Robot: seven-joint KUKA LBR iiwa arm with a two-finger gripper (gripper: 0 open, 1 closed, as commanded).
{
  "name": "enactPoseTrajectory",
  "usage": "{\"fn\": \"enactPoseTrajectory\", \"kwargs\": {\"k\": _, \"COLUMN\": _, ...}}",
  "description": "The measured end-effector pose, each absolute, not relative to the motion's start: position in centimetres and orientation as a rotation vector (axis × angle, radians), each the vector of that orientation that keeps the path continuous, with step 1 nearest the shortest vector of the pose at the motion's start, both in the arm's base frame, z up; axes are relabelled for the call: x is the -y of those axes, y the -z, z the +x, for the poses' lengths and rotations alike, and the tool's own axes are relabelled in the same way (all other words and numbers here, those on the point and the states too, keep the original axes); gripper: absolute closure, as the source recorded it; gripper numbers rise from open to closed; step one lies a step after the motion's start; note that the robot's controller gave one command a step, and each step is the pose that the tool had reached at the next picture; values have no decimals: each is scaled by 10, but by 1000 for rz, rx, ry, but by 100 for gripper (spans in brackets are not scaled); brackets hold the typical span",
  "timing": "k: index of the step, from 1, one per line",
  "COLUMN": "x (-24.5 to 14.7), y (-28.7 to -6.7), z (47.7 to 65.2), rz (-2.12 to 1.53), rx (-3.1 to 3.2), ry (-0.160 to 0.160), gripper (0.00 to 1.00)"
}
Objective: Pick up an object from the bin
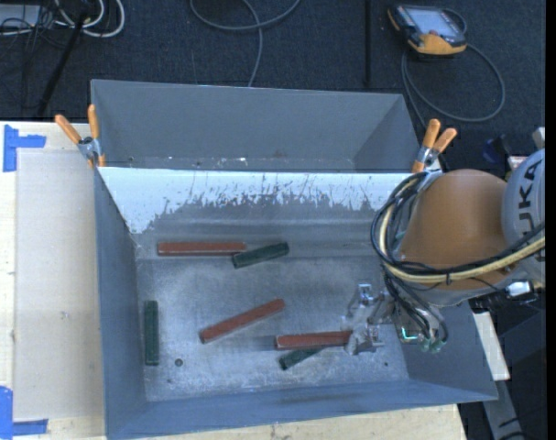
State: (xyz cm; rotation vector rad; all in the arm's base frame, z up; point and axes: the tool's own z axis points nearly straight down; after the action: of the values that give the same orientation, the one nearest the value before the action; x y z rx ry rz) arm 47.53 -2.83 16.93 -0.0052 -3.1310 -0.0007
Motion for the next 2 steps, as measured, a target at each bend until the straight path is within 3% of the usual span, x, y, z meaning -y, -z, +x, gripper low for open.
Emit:
{"fn": "enactPoseTrajectory", "kwargs": {"k": 1, "x": 28, "y": -173, "z": 477, "rz": 0, "rx": 3139, "ry": 0, "gripper": 100}}
{"fn": "enactPoseTrajectory", "kwargs": {"k": 2, "x": 28, "y": -173, "z": 477, "rz": 1, "rx": 3139, "ry": 0, "gripper": 100}}
